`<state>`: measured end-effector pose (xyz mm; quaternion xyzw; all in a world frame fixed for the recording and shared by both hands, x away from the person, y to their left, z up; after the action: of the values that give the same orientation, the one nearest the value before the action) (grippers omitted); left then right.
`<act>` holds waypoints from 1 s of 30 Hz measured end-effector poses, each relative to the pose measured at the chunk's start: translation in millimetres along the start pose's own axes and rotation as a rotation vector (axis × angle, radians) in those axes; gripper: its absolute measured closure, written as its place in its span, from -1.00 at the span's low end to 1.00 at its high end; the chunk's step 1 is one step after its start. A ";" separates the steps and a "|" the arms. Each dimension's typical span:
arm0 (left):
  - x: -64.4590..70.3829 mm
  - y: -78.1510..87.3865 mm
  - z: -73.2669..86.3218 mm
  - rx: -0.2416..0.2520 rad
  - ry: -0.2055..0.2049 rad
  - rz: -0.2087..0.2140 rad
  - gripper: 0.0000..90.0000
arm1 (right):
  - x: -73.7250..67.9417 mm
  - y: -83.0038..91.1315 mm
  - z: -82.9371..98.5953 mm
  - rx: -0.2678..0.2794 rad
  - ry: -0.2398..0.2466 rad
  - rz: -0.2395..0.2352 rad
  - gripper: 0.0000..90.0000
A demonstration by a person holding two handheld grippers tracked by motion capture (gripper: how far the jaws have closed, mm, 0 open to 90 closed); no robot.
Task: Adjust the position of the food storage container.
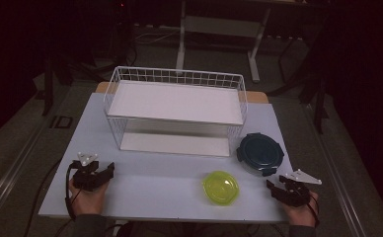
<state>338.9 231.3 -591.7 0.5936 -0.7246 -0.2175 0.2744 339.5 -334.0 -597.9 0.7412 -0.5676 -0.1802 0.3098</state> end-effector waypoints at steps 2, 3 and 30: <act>4.1 2.7 -1.8 0.015 -0.023 0.016 -0.04 | -2.1 1.9 0.6 0.000 0.030 -0.003 0.04; 11.3 5.4 -4.0 0.029 -0.065 0.045 -0.04 | -2.3 2.1 1.2 -0.004 0.038 0.007 0.05; 44.6 6.2 -2.8 0.034 -0.194 0.183 0.13 | -72.3 26.9 -8.6 0.054 0.191 -0.263 0.97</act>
<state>329.7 188.9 -579.4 0.5057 -0.8025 -0.2358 0.2116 304.2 -267.3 -579.8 0.8308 -0.4384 -0.1327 0.3163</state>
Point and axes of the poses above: each handheld gripper's, and its own axes: y roughly backward along the jaws, z roughly out of its underside, x roughly to its right, the point moved 10 cm from there along -y, roughly forward along the jaws, and after that the axes turned 5 degrees about z, right-handed, at the moved point
